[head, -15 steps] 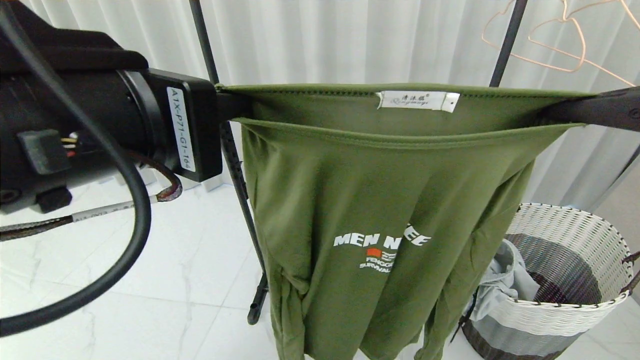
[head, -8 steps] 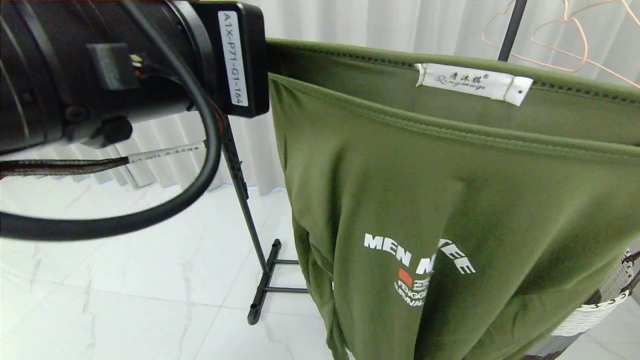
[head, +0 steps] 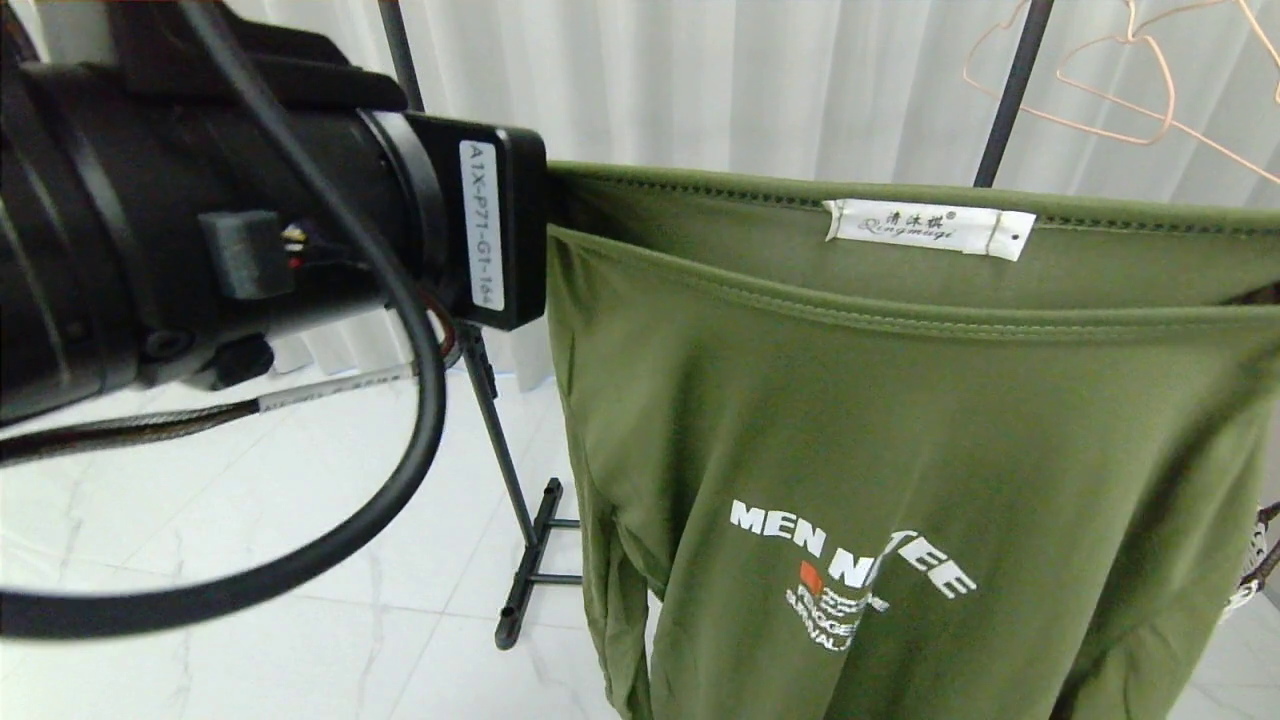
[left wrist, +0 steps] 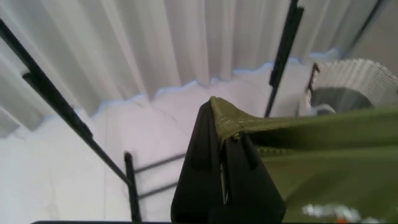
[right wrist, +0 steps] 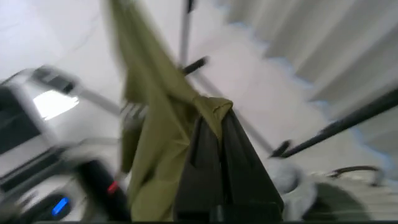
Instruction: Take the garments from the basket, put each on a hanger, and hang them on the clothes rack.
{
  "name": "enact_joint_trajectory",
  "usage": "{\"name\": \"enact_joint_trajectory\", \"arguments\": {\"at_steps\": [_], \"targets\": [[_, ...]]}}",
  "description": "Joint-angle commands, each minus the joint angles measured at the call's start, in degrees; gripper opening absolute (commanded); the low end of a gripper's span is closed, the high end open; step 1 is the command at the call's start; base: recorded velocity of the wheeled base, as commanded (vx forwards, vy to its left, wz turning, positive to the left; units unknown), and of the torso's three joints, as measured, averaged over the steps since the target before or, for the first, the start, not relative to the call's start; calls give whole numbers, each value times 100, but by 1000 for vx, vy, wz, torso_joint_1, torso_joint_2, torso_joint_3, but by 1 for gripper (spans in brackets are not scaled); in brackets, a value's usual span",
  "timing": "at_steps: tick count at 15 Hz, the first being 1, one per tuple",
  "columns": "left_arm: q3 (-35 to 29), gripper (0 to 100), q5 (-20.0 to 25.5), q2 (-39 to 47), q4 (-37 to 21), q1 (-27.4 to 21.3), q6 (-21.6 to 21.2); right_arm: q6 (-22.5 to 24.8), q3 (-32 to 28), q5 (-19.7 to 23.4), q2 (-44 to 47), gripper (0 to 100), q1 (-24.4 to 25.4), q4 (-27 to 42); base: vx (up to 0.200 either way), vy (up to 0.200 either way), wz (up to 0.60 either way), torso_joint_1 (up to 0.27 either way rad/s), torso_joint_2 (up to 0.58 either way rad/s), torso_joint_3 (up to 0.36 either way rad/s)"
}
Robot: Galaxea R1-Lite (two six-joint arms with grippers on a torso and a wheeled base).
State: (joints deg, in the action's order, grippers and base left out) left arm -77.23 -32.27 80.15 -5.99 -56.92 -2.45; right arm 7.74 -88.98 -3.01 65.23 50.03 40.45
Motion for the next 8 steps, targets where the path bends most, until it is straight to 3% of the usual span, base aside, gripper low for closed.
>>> {"name": "enact_joint_trajectory", "arguments": {"at_steps": [1,3,8], "targets": [[164,0,1,-492,-421,-399,394,149,-67,-305,578,0,-37,-538,0,0,0,0,0,0],[191,0,1,-887,-1168,-1137,1054,228,-76,-297,991,0,-37,-1250,0,0,0,0,0,0],[595,0,10,-1362,-1423,-2262,1317,333,-76,-24,1448,0,-2,-2120,0,0,0,0,0,0]]}}
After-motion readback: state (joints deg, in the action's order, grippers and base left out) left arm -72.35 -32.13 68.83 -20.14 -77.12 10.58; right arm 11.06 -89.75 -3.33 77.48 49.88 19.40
